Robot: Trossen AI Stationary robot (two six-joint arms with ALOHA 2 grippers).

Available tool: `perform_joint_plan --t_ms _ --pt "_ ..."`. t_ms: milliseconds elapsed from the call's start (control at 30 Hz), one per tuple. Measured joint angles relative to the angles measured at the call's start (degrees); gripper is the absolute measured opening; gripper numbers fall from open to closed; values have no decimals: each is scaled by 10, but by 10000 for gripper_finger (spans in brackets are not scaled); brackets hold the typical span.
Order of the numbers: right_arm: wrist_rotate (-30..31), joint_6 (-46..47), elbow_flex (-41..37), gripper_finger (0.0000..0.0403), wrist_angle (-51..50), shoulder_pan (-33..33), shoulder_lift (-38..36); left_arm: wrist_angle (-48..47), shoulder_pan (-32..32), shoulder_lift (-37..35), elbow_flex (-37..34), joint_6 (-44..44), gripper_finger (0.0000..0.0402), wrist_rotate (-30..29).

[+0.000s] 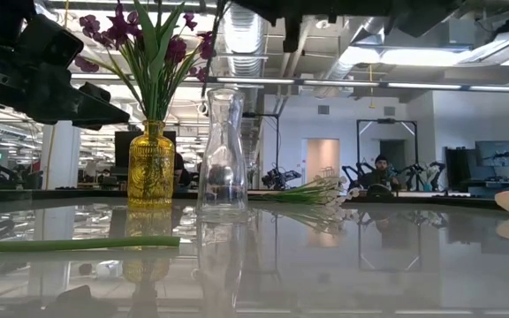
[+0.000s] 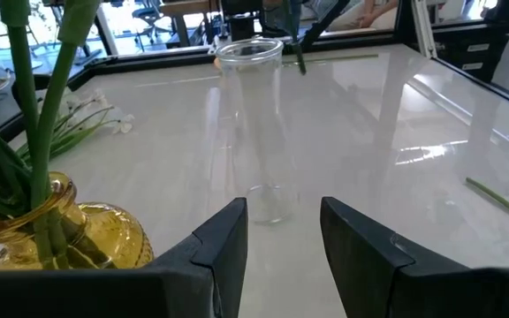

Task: Sort flowers into vase by color
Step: Put the right white flower into the transparent vase

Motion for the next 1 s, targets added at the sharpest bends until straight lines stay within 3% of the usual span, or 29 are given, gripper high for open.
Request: perform_joint_plan --t_ms 400,733,1000 --pt "10 -49 0 28 -40 -10 -54 -1 0 0 0 1 134 3" --pt "11 -27 0 30 -76 -24 -25 -1 0 0 0 1 134 5" --pt "11 -4 0 84 -130 -20 -23 -3 0 0 0 1 134 5"
